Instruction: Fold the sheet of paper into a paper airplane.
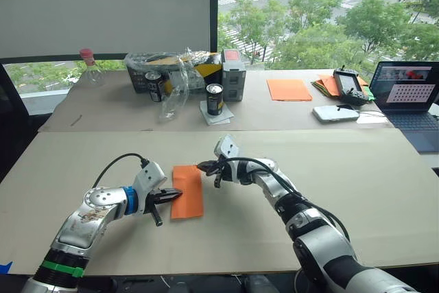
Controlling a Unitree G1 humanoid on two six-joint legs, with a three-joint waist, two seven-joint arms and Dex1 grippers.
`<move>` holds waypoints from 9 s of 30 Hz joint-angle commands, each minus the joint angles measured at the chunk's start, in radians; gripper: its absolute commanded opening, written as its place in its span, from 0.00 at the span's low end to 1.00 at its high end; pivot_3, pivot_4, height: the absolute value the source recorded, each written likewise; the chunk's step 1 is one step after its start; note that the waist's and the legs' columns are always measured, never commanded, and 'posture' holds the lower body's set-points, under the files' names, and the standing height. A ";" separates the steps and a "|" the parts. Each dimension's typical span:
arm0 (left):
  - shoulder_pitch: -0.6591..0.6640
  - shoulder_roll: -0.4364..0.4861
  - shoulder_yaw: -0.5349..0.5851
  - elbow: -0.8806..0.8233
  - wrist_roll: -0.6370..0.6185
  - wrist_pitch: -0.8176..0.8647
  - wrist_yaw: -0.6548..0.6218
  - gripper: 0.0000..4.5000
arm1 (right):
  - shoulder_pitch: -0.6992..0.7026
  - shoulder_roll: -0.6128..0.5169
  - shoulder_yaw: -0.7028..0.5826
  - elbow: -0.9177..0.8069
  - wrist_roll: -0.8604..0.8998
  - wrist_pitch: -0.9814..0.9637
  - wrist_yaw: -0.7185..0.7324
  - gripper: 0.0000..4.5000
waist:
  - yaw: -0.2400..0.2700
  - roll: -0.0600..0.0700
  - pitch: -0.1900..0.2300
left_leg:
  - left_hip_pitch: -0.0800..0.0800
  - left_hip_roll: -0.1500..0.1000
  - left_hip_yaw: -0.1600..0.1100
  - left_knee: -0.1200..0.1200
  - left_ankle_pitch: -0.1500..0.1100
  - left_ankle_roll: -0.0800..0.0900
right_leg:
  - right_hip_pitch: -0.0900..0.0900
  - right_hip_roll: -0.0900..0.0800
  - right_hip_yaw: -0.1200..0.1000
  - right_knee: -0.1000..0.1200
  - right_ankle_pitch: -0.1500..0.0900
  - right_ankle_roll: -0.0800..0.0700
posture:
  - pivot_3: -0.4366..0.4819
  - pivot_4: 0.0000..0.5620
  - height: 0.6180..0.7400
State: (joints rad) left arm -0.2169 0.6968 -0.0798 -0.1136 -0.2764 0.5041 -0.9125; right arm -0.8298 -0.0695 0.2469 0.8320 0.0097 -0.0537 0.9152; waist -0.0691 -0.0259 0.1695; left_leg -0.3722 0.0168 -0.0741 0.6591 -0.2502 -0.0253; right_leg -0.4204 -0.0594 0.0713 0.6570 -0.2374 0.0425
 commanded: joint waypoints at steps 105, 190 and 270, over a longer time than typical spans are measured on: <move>-0.280 -0.325 -0.218 0.366 0.111 -0.207 -0.147 0.00 | 0.258 -0.542 -0.088 -1.116 0.131 0.655 -0.034 0.01 | 0.027 0.000 0.001 | -0.011 -0.002 -0.003 0.002 0.000 0.000 | -0.001 -0.001 -0.003 -0.008 0.000 0.001 | 0.48 0.27 0.92; -0.156 -0.200 -0.141 0.236 0.065 -0.135 -0.133 0.00 | 0.089 -0.423 0.179 -0.588 0.069 0.468 0.099 0.00 | 0.005 0.001 -0.001 | -0.009 -0.001 -0.004 0.002 0.000 0.000 | -0.001 0.000 -0.003 -0.008 0.000 0.001 | 0.48 0.27 0.92; -0.424 -0.334 -0.187 0.485 0.152 -0.076 -0.047 0.00 | 0.320 -0.443 0.146 -1.032 -0.174 0.428 -0.023 0.28 | 0.026 0.001 -0.001 | -0.009 -0.002 -0.004 0.003 0.001 -0.001 | 0.000 0.000 -0.003 -0.007 0.001 0.000 | 0.48 0.27 0.92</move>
State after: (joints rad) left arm -0.6548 0.3518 -0.2545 0.3648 -0.1463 0.4278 -0.9547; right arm -0.5088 -0.5019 0.4475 -0.1205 -0.2031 0.3339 0.8758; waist -0.0427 -0.0253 0.1686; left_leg -0.3813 0.0147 -0.0778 0.6617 -0.2495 -0.0258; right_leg -0.4208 -0.0599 0.0684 0.6498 -0.2368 0.0430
